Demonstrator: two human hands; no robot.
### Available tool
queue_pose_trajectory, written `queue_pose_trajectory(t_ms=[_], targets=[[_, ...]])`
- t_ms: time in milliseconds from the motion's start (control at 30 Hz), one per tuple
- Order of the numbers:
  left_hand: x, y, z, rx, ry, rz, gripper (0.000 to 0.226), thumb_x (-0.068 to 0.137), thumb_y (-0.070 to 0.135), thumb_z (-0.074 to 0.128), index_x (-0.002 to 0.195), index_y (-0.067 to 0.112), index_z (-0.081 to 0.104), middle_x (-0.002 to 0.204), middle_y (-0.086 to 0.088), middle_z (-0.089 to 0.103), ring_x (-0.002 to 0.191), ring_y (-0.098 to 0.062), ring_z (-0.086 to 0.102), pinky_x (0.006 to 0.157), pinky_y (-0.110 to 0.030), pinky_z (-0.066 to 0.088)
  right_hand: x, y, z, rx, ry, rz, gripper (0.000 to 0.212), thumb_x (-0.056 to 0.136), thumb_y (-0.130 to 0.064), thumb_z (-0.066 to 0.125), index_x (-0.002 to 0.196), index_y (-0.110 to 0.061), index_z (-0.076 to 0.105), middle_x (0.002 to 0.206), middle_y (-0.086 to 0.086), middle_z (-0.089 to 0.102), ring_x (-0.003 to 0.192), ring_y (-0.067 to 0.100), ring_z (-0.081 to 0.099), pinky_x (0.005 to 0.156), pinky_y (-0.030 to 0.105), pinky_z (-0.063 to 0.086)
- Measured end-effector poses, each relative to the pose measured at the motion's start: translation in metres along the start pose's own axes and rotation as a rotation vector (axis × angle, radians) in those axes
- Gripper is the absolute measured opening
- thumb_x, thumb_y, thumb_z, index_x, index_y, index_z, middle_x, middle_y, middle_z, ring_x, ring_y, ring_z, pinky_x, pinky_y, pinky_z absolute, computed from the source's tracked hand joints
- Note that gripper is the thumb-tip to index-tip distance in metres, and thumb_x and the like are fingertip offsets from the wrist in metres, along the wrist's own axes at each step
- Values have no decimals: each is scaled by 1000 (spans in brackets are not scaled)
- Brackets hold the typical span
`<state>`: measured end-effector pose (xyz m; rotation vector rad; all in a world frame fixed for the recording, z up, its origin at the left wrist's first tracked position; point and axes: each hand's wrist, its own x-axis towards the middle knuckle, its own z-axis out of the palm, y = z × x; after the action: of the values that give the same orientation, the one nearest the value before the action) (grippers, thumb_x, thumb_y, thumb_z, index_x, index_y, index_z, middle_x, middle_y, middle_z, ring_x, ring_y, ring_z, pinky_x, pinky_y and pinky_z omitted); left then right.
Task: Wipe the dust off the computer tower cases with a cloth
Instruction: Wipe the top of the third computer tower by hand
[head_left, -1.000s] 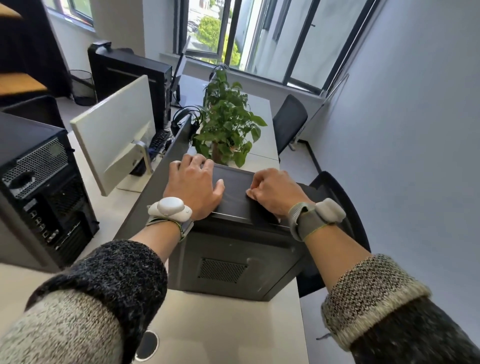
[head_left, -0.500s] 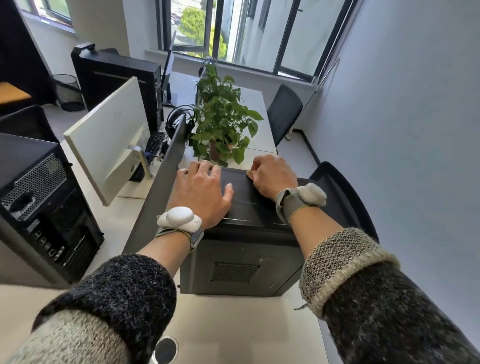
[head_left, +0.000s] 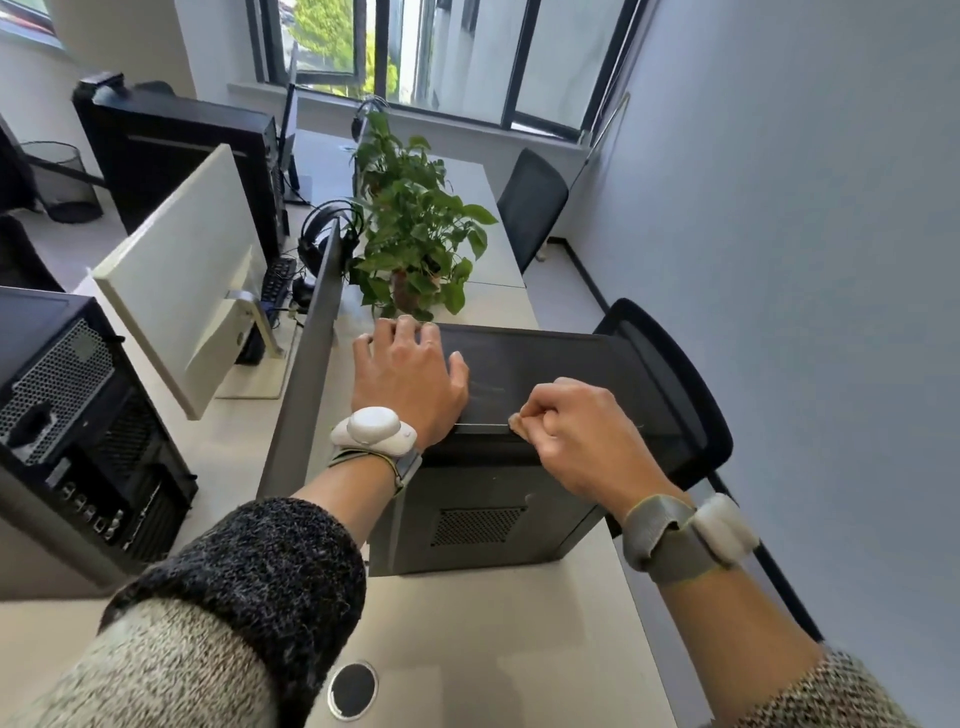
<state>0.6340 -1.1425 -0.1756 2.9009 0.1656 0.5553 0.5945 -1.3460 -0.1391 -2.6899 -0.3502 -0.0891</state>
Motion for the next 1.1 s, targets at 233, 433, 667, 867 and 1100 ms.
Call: queue_pose_trajectory(t_ms=[233,433,667,867,1100], targets=[[3,1,2,-7,0,6,53,97,51,36,123,13,61,131,-11,61,123,-32,50,105,-50,40,-3,-10,-3,-101,-12,29,16,100,-43,64,90,-31,69,95,-15,63,88,13,64,80,42,59],[2,2,1,-12,5,19,49,98,48,39,122,12,62,130,-11,61,123,-32,50,105,-50,39,43,-22,0,-149,12,132,14,101,-40,62,101,-29,70,110,-1,70,99,27,67,82,38,52],[0,-2,-1,-43,4,-8,45,96,43,41,120,11,62,127,-12,61,120,-33,50,103,-49,40,43,-19,1,-52,-49,66,13,99,-41,67,96,-30,73,108,-5,71,99,22,67,88,42,58],[0,1,-3,-28,14,10,47,94,44,36,117,11,62,124,-12,63,116,-32,52,101,-49,42,24,-12,-4,-108,-121,-1,17,98,-48,68,90,-33,70,99,-14,67,92,14,65,84,43,60],[0,3,0,5,13,38,47,95,44,36,116,12,63,123,-12,63,116,-32,53,101,-49,41,77,-32,9,-160,-44,83,15,98,-43,67,103,-30,72,114,3,70,105,30,67,90,42,55]])
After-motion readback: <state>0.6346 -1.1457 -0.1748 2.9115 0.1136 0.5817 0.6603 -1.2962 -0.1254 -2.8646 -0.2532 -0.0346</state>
